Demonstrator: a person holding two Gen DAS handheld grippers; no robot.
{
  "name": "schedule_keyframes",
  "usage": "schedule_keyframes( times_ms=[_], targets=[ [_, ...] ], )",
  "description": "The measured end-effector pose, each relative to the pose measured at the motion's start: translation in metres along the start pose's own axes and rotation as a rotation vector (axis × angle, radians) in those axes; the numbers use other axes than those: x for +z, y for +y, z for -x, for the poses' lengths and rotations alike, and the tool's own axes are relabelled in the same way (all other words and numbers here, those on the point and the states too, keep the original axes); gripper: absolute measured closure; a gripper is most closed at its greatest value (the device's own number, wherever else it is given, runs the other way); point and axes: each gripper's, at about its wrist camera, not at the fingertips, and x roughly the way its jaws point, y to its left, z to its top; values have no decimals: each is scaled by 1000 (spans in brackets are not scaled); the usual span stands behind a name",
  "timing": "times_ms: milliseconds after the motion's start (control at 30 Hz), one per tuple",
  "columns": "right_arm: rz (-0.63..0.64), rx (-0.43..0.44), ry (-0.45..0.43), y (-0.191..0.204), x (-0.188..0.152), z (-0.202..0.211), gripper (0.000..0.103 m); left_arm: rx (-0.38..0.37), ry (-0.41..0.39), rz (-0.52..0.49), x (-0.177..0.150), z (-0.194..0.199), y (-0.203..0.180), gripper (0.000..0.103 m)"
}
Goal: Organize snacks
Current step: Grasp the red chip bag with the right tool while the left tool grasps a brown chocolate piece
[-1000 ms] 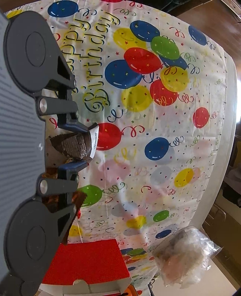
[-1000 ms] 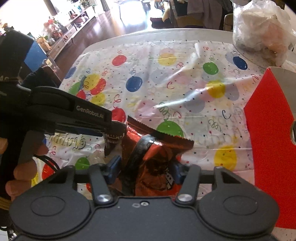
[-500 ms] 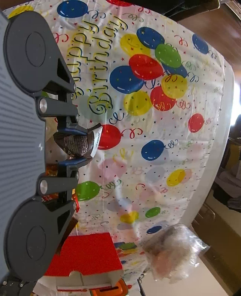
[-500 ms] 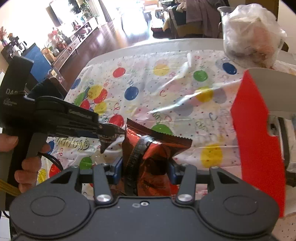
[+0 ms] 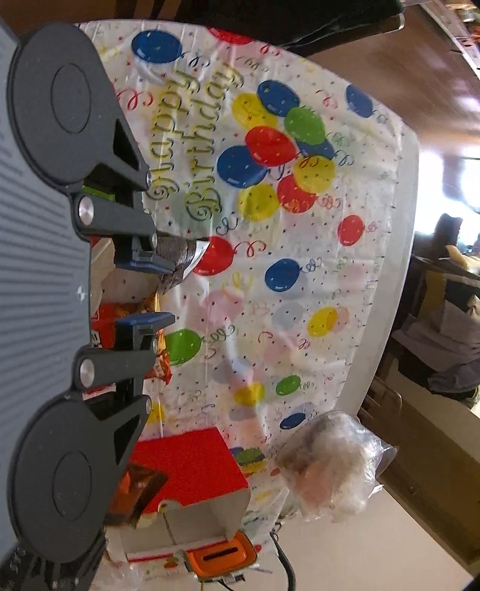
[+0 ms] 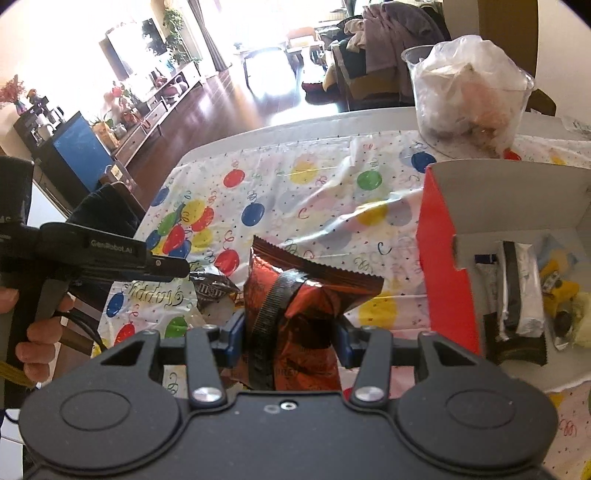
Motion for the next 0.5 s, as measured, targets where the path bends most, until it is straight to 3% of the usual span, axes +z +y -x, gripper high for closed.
schedule_keyframes(
  times_ms=[267, 367, 400, 500],
  targets=[
    [-31, 8, 4, -9, -10, 8, 57, 52, 6, 36, 5, -13, 2, 81],
    [-27, 7, 3, -9, -15, 10, 57, 81, 12, 50, 8, -23, 3, 76],
    [-30, 6, 3, -10, -17, 10, 57, 87, 13, 54, 9, -26, 2, 70],
    [-42, 3, 11, -12, -20, 11, 57, 118, 3, 38, 9, -35, -2, 40]
  ],
)
